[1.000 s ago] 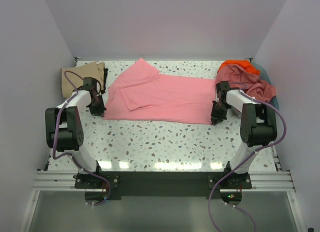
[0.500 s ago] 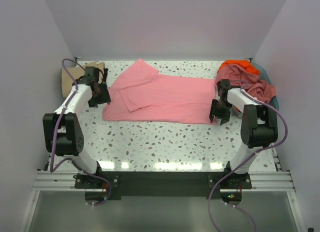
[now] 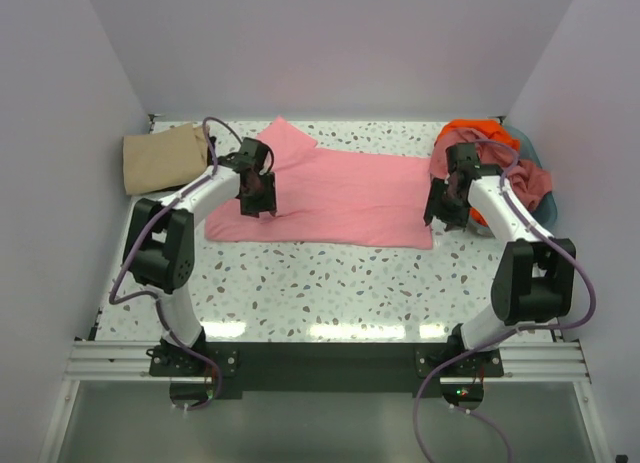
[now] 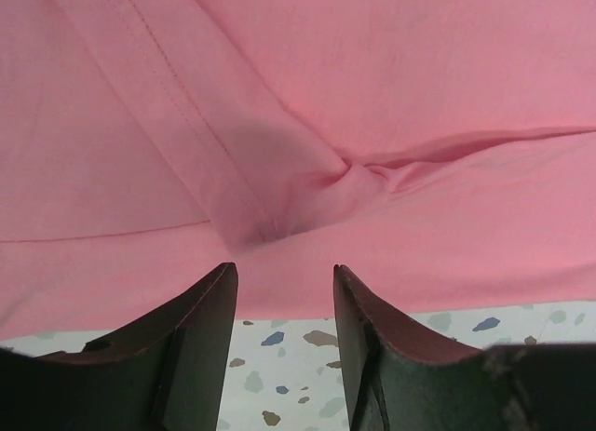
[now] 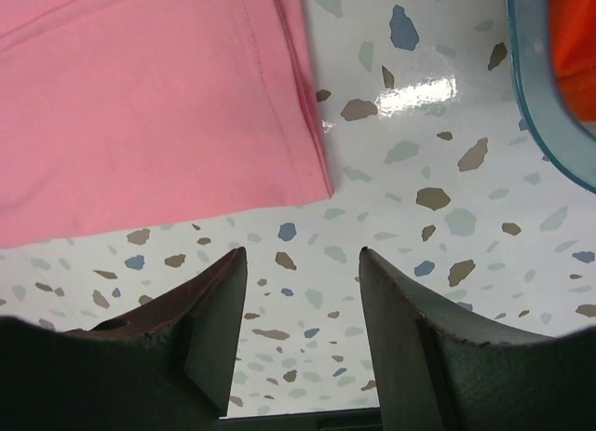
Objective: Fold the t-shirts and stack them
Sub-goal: Fold the tshirt
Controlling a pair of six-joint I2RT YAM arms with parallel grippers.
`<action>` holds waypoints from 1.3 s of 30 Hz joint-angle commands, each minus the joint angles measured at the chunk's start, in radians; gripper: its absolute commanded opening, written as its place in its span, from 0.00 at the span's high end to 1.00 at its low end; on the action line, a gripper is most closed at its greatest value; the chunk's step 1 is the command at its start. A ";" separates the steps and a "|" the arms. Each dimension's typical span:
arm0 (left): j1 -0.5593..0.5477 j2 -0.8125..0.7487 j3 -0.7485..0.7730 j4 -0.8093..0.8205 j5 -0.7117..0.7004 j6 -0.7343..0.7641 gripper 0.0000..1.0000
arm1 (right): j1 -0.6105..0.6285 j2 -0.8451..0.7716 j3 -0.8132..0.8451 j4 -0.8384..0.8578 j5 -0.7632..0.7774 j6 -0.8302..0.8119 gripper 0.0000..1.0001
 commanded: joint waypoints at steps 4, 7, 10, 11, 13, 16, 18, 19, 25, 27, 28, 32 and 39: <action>0.007 0.028 0.025 0.053 -0.021 -0.007 0.51 | -0.001 -0.058 -0.021 -0.013 -0.045 0.020 0.44; 0.007 0.042 0.025 0.044 -0.027 -0.008 0.51 | -0.001 -0.072 -0.032 -0.015 -0.042 0.023 0.44; 0.008 0.044 0.014 0.041 -0.050 -0.006 0.51 | -0.001 -0.081 -0.035 -0.019 -0.041 0.023 0.44; 0.008 0.042 0.012 0.040 -0.056 -0.006 0.51 | -0.001 -0.081 -0.035 -0.022 -0.041 0.023 0.44; 0.007 0.041 0.005 0.046 -0.067 -0.008 0.52 | -0.001 -0.086 -0.035 -0.022 -0.041 0.024 0.44; 0.008 0.044 0.008 0.049 -0.070 -0.011 0.52 | -0.001 -0.083 -0.033 -0.022 -0.041 0.024 0.44; 0.008 0.045 0.009 0.046 -0.079 -0.011 0.51 | -0.001 -0.081 -0.032 -0.022 -0.042 0.026 0.44; 0.008 0.047 0.009 0.043 -0.082 -0.011 0.51 | -0.003 -0.083 -0.030 -0.022 -0.044 0.024 0.44; 0.008 0.042 -0.018 0.050 -0.088 -0.014 0.51 | -0.001 -0.083 -0.036 -0.019 -0.047 0.026 0.44; 0.007 0.047 -0.026 0.055 -0.079 -0.017 0.58 | -0.001 -0.081 -0.038 -0.018 -0.050 0.026 0.44; 0.008 0.045 -0.029 0.064 -0.074 -0.017 0.61 | -0.001 -0.083 -0.041 -0.016 -0.052 0.027 0.44; 0.008 0.054 -0.037 0.073 -0.065 -0.019 0.65 | -0.003 -0.084 -0.047 -0.015 -0.053 0.027 0.44; 0.008 0.074 -0.037 0.084 -0.065 -0.011 0.65 | -0.001 -0.089 -0.055 -0.010 -0.055 0.030 0.44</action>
